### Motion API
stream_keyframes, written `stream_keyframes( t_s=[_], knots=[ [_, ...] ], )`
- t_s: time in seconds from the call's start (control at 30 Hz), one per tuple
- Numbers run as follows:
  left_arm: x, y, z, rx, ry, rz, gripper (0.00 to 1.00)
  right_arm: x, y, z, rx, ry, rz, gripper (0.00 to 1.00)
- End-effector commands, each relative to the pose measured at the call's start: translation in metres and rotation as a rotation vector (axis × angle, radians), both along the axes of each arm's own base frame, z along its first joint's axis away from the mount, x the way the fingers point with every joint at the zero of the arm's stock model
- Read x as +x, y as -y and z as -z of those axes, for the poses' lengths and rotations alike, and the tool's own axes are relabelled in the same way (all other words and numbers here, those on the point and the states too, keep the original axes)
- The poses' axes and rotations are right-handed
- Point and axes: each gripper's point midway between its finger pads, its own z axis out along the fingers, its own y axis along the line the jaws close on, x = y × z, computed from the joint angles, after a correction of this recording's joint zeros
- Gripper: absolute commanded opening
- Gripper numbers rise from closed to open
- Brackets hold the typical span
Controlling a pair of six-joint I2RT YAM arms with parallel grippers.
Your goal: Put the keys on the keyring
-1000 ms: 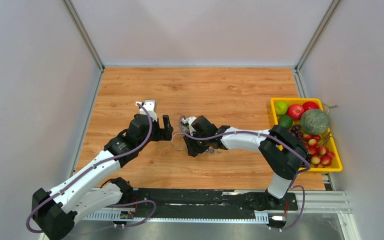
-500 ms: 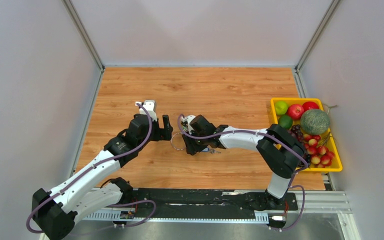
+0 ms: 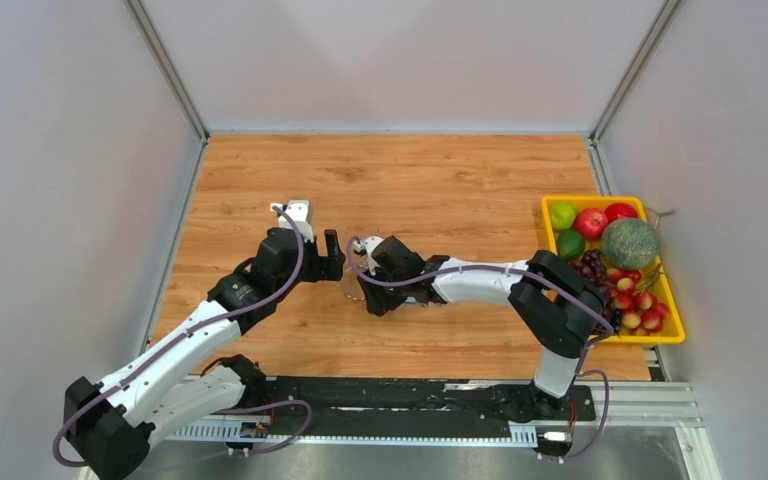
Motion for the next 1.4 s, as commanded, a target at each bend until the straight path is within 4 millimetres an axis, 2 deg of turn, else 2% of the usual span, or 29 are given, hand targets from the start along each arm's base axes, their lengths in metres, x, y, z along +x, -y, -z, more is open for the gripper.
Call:
stream_keyframes(
  t_s=[0.0, 0.37, 0.63, 0.93, 1.37],
  knots=[
    [0.001, -0.001, -0.006, -0.001, 0.020, 0.008, 1.00, -0.004, -0.012, 0.003, -0.006, 0.009, -0.021, 0.46],
    [0.000, -0.001, -0.006, 0.001, 0.021, 0.008, 1.00, 0.009, -0.002, 0.011, -0.065, 0.063, 0.047, 0.45],
    [0.001, -0.002, -0.007, 0.002, 0.020, 0.006, 1.00, 0.017, 0.006, 0.018, -0.110, 0.090, 0.092, 0.39],
    [0.002, 0.001, -0.005, 0.002, 0.016, 0.011, 1.00, 0.009, 0.015, 0.017, -0.120, 0.083, 0.084, 0.35],
    [0.002, 0.001, -0.006, -0.004, 0.018, 0.011, 1.00, -0.003, 0.017, 0.018, -0.152, 0.102, 0.062, 0.29]
  ],
)
